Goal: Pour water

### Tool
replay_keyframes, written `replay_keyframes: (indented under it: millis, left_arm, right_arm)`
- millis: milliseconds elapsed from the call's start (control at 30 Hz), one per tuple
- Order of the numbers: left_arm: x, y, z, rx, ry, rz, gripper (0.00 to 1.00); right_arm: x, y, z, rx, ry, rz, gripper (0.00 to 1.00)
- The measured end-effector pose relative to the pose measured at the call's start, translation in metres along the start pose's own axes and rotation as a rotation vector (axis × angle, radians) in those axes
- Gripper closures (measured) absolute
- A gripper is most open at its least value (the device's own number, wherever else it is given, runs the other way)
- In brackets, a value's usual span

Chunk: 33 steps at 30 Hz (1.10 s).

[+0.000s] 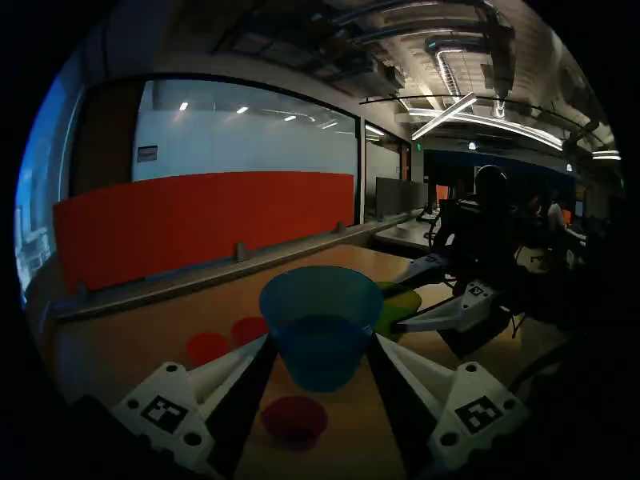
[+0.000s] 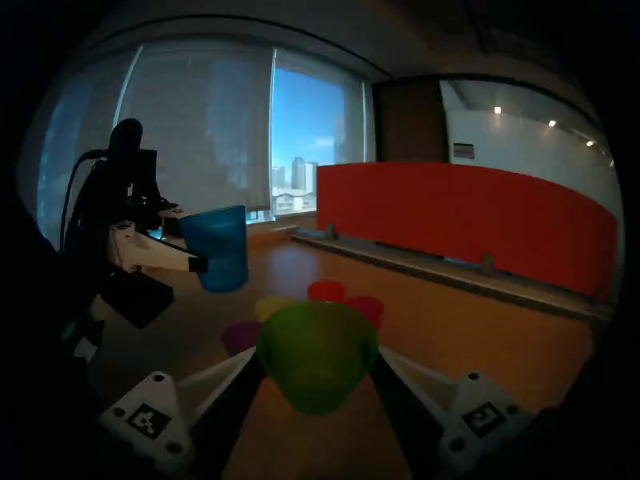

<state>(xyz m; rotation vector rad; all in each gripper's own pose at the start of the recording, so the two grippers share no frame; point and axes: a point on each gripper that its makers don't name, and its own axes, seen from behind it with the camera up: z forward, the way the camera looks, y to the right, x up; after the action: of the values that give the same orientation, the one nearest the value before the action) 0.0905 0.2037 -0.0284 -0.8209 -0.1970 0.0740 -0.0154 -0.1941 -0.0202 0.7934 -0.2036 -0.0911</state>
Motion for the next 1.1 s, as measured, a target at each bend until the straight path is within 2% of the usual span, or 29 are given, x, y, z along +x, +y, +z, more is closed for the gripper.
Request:
replay_keyframes:
  millis: [400,1100]
  left_arm:
    - [0.026,-0.014,-0.01,0.007,0.047,-0.013,0.22]
    - [0.032,-0.035,-0.01,0.036,0.05,-0.005,0.22]
  right_arm:
    - [0.022,-0.011,-0.001,0.02,0.043,-0.021,0.1]
    - [0.031,-0.012,0.009,0.038,0.058,-0.025,0.1]
